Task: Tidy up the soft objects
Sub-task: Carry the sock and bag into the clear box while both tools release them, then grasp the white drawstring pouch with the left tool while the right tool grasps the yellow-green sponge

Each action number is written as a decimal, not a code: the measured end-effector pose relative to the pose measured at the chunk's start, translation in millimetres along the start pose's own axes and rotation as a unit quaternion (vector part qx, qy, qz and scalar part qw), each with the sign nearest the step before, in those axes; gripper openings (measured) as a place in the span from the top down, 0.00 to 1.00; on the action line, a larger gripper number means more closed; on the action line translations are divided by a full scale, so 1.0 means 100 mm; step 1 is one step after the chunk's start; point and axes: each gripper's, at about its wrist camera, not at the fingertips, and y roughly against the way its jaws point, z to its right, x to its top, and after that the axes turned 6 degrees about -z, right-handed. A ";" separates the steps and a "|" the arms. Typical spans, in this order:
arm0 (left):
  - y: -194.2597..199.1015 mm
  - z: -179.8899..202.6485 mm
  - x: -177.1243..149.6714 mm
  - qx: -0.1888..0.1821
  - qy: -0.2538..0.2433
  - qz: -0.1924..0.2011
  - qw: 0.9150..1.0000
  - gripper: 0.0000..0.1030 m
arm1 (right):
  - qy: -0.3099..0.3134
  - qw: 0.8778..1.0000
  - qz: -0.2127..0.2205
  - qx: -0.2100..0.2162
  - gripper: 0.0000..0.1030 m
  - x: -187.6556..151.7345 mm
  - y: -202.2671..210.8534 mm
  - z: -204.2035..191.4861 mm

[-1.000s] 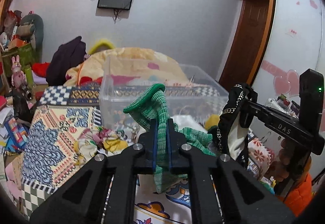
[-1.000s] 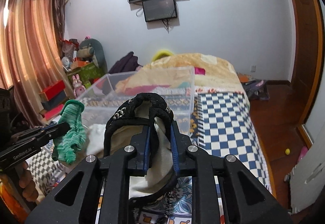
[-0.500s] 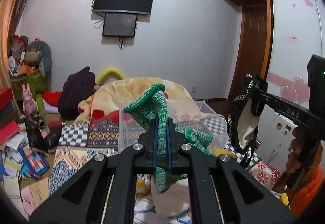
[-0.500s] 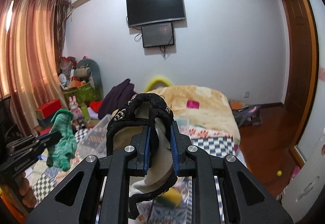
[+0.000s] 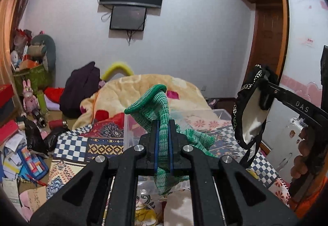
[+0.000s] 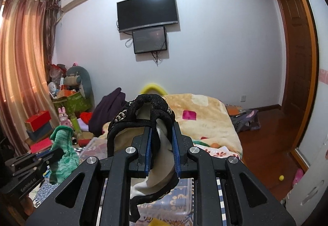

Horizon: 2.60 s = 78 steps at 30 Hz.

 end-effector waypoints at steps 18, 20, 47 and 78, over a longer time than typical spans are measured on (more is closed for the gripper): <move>-0.71 -0.07 -0.12 0.000 -0.001 -0.098 0.995 0.93 | 0.042 0.989 -0.141 -0.016 0.83 -0.19 -0.64 -0.06; -0.72 -0.08 -0.13 -0.006 0.003 -0.102 0.995 0.93 | 0.049 0.987 -0.155 -0.017 0.82 -0.22 -0.67 -0.06; 0.24 0.19 -0.26 -0.044 -0.038 -0.027 0.998 0.25 | 0.057 0.994 -0.096 0.018 0.20 -0.28 0.06 -0.03; -0.12 0.38 -1.08 -0.063 -0.045 -0.134 0.988 0.42 | 0.014 0.977 -0.210 0.041 0.53 -1.06 -0.12 0.22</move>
